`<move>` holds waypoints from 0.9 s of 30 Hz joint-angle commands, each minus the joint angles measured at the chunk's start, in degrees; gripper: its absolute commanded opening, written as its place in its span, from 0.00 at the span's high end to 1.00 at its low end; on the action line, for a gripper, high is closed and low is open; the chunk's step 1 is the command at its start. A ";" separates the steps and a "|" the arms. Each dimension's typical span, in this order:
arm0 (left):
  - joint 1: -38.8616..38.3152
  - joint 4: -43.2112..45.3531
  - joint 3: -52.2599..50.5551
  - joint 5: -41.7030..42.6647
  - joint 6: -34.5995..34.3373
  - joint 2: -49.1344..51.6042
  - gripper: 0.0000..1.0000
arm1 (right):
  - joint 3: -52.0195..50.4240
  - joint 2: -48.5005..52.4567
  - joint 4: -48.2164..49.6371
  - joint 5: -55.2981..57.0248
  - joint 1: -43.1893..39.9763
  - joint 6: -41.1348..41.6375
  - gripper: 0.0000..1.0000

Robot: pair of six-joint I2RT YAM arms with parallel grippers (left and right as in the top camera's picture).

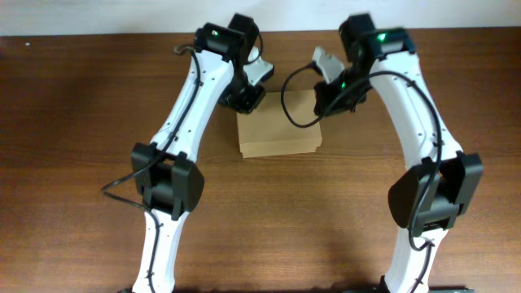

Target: Pack container

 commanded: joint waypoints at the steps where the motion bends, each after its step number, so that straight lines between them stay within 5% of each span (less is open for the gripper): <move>1: 0.46 0.90 4.35 -4.17 -0.74 -6.67 0.98 | 8.09 -1.11 -1.77 2.10 0.48 -0.44 0.96; 7: 4.63 7.45 8.98 -26.97 -5.25 -16.55 0.86 | 23.98 -1.11 -5.49 9.66 -3.41 2.73 0.97; 10: 13.33 4.15 8.96 -25.90 -5.11 -18.67 0.85 | 26.29 -1.11 -6.95 11.41 -10.95 4.90 0.96; 15: 30.84 5.22 4.59 -12.61 -2.40 -18.43 0.83 | 26.25 -1.07 -6.73 13.46 -22.36 5.05 0.96; 19: 35.78 4.37 -1.05 -9.86 -2.49 -18.43 0.77 | 24.59 -1.07 -7.19 10.86 -26.91 5.05 0.96; 21: 35.65 4.46 -2.08 -9.86 -2.49 -18.43 0.69 | 23.34 -1.07 -8.09 10.86 -26.71 5.05 0.96; 23: 35.65 4.63 -2.14 -9.86 -2.49 -18.43 0.42 | 21.99 -1.07 -9.20 10.88 -26.36 5.07 0.96; 24: 35.65 4.94 -2.14 -9.86 -2.49 -18.43 0.18 | 21.99 -1.05 -9.84 10.91 -26.38 5.07 0.78; 25: 35.65 5.01 -2.14 -9.86 -2.49 -18.43 0.00 | 22.01 -1.05 -9.94 10.88 -26.38 5.07 0.42; 26: 35.65 5.01 -2.14 -9.88 -2.49 -18.43 0.00 | 22.01 -1.05 -10.19 10.88 -26.38 5.07 0.01; 27: 35.65 5.01 -2.14 -9.88 -2.49 -18.43 0.00 | 22.01 -1.03 -10.19 10.88 -26.36 5.07 0.01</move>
